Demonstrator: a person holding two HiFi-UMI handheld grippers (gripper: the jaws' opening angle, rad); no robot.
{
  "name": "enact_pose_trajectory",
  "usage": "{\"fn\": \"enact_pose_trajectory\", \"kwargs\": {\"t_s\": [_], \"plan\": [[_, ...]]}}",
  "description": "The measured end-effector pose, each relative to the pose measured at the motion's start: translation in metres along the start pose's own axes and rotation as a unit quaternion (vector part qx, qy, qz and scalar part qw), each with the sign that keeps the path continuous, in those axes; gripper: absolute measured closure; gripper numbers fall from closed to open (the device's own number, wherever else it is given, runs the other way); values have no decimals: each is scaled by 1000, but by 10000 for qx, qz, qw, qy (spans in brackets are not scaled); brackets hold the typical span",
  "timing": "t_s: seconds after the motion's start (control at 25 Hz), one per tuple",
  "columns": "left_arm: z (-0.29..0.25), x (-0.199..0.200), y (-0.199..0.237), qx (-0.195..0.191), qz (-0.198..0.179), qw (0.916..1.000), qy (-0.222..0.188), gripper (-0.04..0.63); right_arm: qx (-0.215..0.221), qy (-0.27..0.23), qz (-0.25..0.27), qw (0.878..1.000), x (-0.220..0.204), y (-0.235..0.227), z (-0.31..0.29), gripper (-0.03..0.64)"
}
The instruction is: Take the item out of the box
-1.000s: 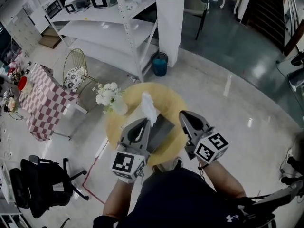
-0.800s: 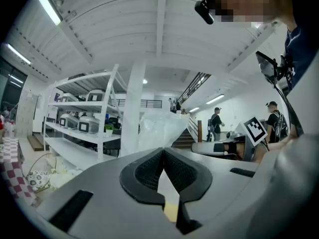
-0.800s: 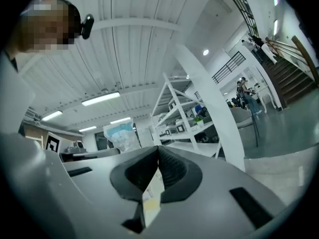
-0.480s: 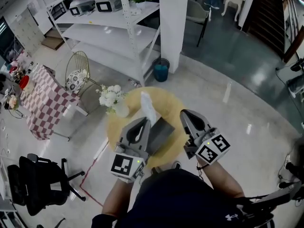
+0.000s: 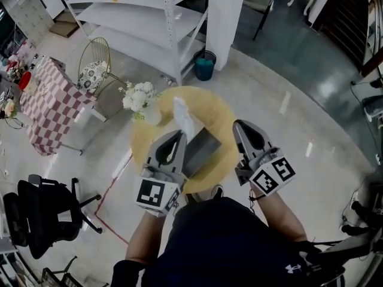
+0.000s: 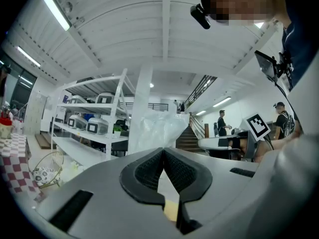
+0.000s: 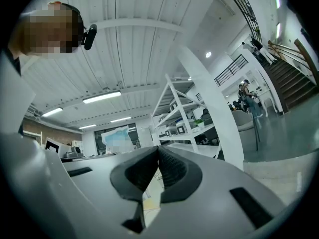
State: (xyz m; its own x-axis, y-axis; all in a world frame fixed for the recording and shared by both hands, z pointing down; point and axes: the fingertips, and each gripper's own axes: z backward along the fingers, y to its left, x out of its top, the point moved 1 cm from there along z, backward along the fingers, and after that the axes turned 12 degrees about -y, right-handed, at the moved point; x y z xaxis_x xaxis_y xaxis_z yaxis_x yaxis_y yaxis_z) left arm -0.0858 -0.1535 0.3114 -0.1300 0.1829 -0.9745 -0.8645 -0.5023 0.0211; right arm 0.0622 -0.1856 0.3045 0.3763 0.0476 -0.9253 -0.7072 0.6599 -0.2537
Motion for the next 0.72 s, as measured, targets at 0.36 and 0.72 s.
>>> {"fn": "enact_pose_trajectory", "kwargs": {"t_s": [0.36,0.72], "plan": [[-6,-11,7,22,10,10000,79,577,-1,106,369,9993,-5,-4,-4,604],[-12,-19,3,-11,14,9999,168,577,-3,79,325,9994,-5,-10,-3,604]]}}
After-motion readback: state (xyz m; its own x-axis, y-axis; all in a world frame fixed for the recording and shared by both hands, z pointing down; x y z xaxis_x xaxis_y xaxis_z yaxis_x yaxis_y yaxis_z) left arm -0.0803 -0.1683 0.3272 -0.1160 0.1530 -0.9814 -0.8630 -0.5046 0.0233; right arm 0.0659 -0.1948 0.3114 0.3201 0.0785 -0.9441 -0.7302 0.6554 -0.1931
